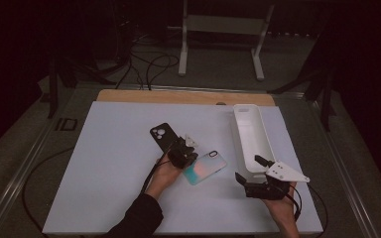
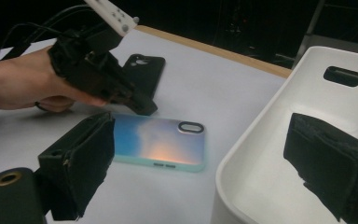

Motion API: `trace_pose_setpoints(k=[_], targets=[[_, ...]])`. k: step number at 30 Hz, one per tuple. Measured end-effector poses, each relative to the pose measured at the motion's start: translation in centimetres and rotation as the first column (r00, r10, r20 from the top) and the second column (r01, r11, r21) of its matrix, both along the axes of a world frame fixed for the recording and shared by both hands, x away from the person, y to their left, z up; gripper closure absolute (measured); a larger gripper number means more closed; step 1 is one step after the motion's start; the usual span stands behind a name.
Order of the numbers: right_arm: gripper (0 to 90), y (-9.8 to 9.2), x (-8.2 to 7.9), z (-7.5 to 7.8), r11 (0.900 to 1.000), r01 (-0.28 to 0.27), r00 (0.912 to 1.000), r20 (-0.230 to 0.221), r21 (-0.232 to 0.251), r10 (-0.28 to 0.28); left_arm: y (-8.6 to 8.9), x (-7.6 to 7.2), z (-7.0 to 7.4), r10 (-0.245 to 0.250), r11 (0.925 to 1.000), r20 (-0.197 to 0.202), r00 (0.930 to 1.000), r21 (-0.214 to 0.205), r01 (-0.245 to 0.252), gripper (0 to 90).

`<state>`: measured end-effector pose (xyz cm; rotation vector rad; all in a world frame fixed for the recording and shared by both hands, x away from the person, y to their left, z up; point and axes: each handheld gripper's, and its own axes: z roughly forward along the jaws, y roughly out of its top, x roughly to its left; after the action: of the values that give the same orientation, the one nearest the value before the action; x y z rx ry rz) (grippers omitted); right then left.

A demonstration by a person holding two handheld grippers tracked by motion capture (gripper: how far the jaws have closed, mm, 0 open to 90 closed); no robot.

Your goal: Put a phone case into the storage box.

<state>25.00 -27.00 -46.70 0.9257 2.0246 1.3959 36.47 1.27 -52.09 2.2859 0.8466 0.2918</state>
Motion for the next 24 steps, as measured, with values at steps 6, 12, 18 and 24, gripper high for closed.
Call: trace_pose_setpoints(k=[6, 12, 18, 24], targets=[[8.8, 0.1, 0.0, 0.0, 1.0, -0.002, 1.0, 0.001, -0.002, 0.002, -0.1, -0.6, 0.0, -0.009, 1.0, 0.003, 1.0, 0.001, 0.009, 89.8], [8.8, -0.1, 0.0, 0.0, 1.0, 0.0, 1.0, 0.001, 0.003, 0.0, 1.3, -0.8, 1.1, 0.041, 0.996, 0.027, 0.9988, -0.081, -0.038, 83.2], [8.8, -0.1, 0.0, 0.0, 1.0, 0.0, 1.0, -0.001, 0.005, 0.0, 5.1, -2.5, 3.7, 0.098, 0.9737, 0.098, 0.9903, -0.215, -0.075, 57.2], [8.8, 0.0, 0.1, -0.1, 1.0, -0.008, 1.0, -0.001, -0.002, 0.008, 9.9, -5.1, 5.7, 0.179, 0.9562, 0.187, 0.966, -0.264, -0.126, 39.1]])
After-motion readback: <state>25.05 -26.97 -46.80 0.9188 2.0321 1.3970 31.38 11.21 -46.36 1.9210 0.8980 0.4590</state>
